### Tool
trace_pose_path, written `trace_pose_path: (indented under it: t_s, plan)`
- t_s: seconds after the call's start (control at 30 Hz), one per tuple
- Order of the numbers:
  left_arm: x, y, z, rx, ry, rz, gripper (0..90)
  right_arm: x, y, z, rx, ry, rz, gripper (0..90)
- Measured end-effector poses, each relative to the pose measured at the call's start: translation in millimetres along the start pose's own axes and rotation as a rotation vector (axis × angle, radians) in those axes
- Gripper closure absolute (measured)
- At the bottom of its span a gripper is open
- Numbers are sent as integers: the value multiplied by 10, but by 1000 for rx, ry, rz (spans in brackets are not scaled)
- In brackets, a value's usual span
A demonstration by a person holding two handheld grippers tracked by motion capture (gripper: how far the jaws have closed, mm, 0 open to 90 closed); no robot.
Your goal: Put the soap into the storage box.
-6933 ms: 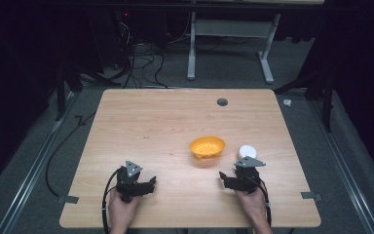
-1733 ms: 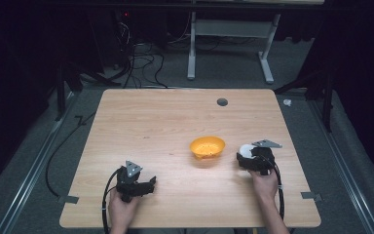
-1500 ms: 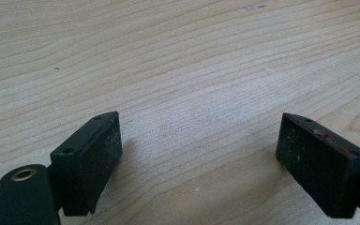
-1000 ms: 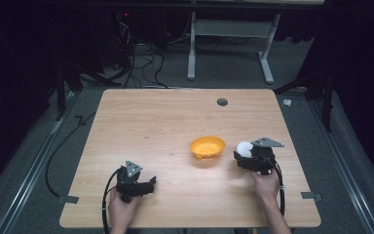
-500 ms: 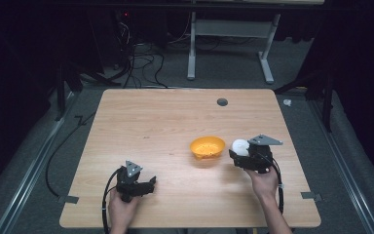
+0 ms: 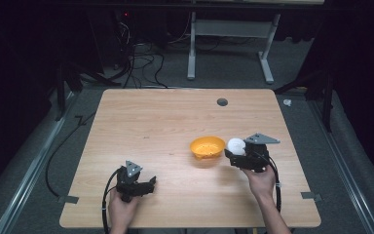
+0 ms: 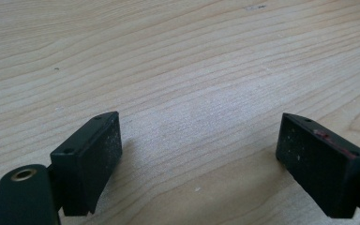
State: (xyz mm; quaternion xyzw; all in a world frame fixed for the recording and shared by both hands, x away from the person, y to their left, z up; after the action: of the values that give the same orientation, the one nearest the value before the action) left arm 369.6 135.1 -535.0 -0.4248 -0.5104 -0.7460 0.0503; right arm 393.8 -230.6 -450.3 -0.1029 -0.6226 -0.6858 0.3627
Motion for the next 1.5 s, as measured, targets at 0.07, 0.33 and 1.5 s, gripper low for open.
trace_pose_path:
  t_s: [0.07,0.33,1.5]
  plan:
    - [0,0,0,0,0,0,149,2,7,24,4,4,2,246]
    - [0,0,0,0,0,0,149,-22,51,96,8,31,0,246]
    - [0,0,0,0,0,0,149,-395,226,382,51,92,74,246]
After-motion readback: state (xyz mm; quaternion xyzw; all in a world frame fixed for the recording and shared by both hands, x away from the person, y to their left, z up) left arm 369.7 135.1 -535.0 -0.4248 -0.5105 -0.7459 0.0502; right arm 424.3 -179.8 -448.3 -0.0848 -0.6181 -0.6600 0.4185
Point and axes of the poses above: each handheld gripper's, and its own axes: x roughly backward along the jaws, y roughly out of its top, z roughly to its left, the point moved 4 cm from there along -x, roughly forward along the jaws, and after that the axes turned 11 degrees about -x, right-handed, at the moved point
